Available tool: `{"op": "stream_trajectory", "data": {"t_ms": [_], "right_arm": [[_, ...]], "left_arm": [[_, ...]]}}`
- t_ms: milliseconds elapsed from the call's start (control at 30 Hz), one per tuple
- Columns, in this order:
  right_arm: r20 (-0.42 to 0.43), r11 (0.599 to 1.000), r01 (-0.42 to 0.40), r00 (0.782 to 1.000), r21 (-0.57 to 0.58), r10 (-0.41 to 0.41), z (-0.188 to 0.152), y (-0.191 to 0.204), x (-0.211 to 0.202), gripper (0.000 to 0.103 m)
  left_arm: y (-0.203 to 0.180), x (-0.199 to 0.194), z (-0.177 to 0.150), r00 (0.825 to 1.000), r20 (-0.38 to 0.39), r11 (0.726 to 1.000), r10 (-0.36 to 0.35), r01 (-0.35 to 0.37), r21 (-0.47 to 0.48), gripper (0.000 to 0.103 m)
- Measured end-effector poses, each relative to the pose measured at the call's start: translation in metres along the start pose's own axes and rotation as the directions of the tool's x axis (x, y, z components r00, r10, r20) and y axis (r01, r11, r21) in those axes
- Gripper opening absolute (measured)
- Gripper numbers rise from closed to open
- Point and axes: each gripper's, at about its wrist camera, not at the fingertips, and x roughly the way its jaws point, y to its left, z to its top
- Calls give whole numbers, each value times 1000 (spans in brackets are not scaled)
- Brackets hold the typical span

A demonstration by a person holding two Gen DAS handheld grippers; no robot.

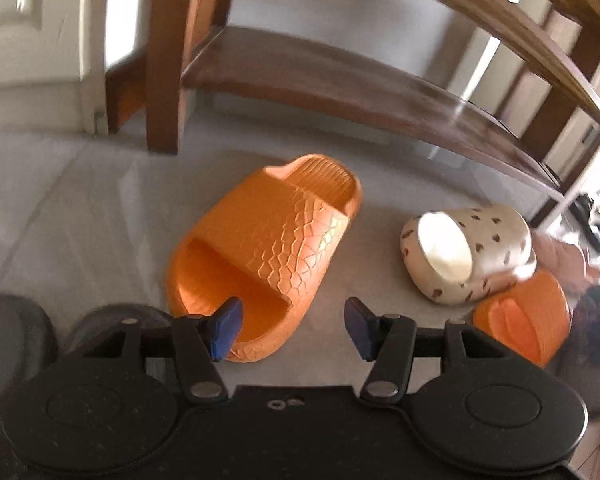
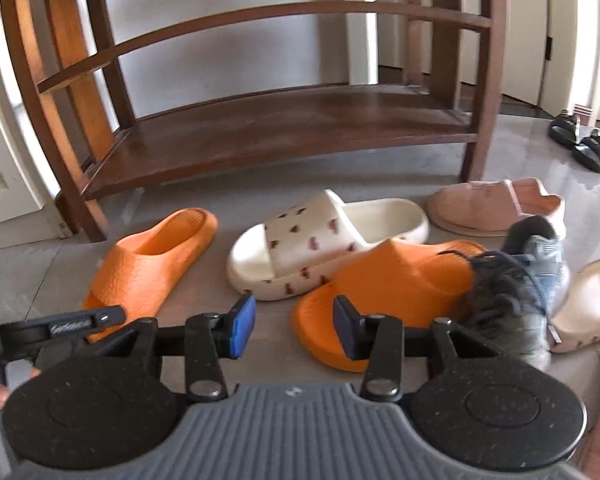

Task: Organize scattered shoes
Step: 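Move the left gripper to an orange textured slide and grasp its strap, then carry the orange slide with the left gripper and set it down, opening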

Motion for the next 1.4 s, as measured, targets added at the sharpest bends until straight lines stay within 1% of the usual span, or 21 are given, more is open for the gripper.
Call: {"op": "stream_trajectory", "data": {"t_ms": [133, 200, 267, 333, 433, 500, 533, 600, 700, 833, 900, 967, 1033, 1067, 1100, 1133, 1200, 1233, 1267, 1333, 1400], "right_arm": [[-17, 999, -22, 1000, 24, 22, -7, 1, -3, 51], [-23, 999, -25, 999, 20, 25, -10, 2, -4, 51], [-26, 1000, -25, 999, 15, 25, -13, 2, -5, 51], [-28, 1000, -23, 999, 19, 24, -15, 1, -7, 52], [-25, 1000, -9, 1000, 20, 9, -17, -1, -7, 51], [-24, 1000, 10, 1000, 21, -9, -17, -2, -6, 51], [-24, 1000, 19, 1000, 23, -19, -16, -3, -5, 51], [-15, 999, 33, 999, 38, -32, -13, -5, -3, 51], [4, 997, 60, 998, 40, -61, -8, -7, -5, 51], [28, 995, 90, 995, 40, -92, -6, -12, -12, 51], [33, 994, 98, 994, 44, -100, -8, -14, -16, 51], [27, 992, 110, 993, 59, -112, -15, -19, -23, 51], [14, 991, 113, 993, 71, -115, -22, -22, -26, 51], [8, 990, 115, 993, 77, -116, -25, -23, -28, 51], [6, 990, 115, 993, 76, -116, -27, -23, -29, 51], [0, 991, 114, 993, 73, -114, -29, -23, -31, 51], [-2, 992, 110, 994, 68, -110, -30, -22, -32, 51], [-2, 993, 106, 994, 59, -106, -30, -20, -33, 51], [1, 993, 104, 995, 52, -104, -29, -18, -33, 51], [4, 994, 95, 995, 46, -95, -27, -16, -33, 51], [6, 996, 86, 996, 33, -87, -23, -14, -32, 51]], "left_arm": [[5, 18, 6, 1000, 18, 997, 7, -5, -76, 56], [6, 25, 10, 1000, 24, 996, -3, 5, -93, 51], [5, 30, 14, 1000, 27, 996, -7, 9, -85, 45], [2, 34, 16, 1000, 14, 996, -27, 28, -80, 39], [-8, 31, 14, 999, 13, 999, -30, 30, -15, 29], [-22, 20, 9, 999, 48, 998, -26, 23, 63, 20], [-28, 13, 6, 997, 70, 996, -26, 20, 90, 18], [-39, -1, -1, 995, 97, 994, -33, 23, 108, 12], [-50, -21, -13, 993, 108, 994, -51, 41, 97, 10], [-62, -43, -31, 988, 132, 992, -78, 64, 108, 10], [-72, -57, -51, 988, 116, 989, -104, 90, 118, 10], [-74, -60, -63, 989, 104, 985, -107, 91, 147, 10], [-77, -64, -74, 990, 92, 980, -110, 93, 176, 14], [-78, -61, -73, 989, 97, 979, -110, 91, 184, 16], [-76, -57, -68, 988, 112, 977, -110, 87, 197, 24], [-72, -54, -62, 987, 122, 978, -104, 79, 193, 27], [-68, -51, -54, 986, 135, 979, -99, 72, 190, 29], [-62, -46, -44, 984, 147, 979, -100, 71, 192, 31], [-59, -44, -39, 983, 154, 979, -103, 73, 189, 37], [-52, -39, -28, 981, 158, 979, -116, 86, 186, 38], [-47, -36, -19, 978, 157, 977, -135, 105, 185, 45]]}}
